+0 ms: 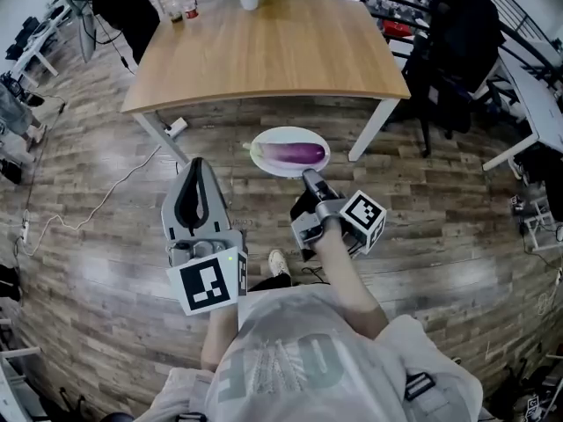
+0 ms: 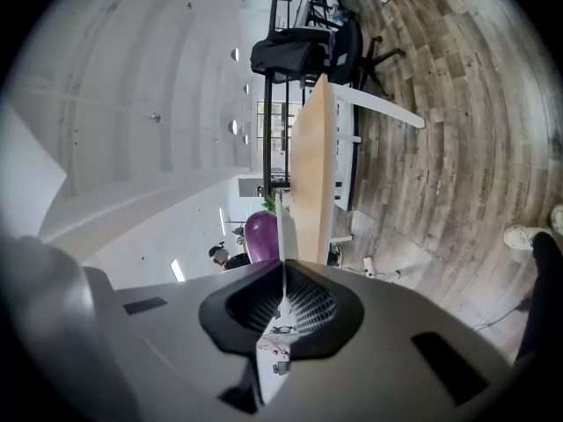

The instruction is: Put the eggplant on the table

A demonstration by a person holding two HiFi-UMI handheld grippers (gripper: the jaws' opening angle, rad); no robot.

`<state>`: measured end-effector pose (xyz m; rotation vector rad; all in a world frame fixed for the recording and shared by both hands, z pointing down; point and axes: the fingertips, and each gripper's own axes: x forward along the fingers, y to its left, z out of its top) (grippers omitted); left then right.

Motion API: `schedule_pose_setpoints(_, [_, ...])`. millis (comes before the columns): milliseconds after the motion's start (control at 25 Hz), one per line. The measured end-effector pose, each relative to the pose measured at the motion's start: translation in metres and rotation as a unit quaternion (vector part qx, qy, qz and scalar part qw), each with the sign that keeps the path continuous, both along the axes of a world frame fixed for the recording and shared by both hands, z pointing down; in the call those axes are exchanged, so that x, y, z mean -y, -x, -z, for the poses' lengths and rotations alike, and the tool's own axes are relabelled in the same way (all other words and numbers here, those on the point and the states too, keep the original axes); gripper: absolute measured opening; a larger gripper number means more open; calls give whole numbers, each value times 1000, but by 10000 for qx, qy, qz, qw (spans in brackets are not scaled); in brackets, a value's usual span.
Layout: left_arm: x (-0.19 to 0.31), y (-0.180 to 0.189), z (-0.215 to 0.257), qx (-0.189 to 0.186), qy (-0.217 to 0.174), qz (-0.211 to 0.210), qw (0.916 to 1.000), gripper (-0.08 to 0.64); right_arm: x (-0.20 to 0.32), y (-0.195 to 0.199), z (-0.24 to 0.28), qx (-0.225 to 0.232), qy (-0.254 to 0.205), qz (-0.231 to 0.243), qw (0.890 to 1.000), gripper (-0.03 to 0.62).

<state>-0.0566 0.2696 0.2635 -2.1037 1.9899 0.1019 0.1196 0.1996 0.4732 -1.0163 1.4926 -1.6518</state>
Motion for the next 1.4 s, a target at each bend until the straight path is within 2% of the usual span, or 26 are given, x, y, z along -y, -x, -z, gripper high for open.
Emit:
schedule_pose_setpoints(200, [10,7,-4,-15,55,64,10000,9,10,7,1,243,35,-14,9997,26])
schedule_pose_setpoints(440, [77,30,-3,-18,159,-19,9999,9,70,24,2,54,81,-26,9999,26])
schedule_pose_setpoints(800, [112,44,2,-97,46,-89,9999,9,110,32,7,138,19,-89,9999,25])
schedule_pose_setpoints(1000, [140,37,5,-86,60,-259,9996,9,132,27,5,50,38,-129,9999,25])
schedule_pose_setpoints(1160, [168,36,-1,-67,93,-336,9994,9,163,33,3,52,16,-79,10000,26])
schedule_pose_setpoints(1400, [216,55,-14,-72,154,-164,9997,9,224,55,-2,-7,-42,165,9999,26])
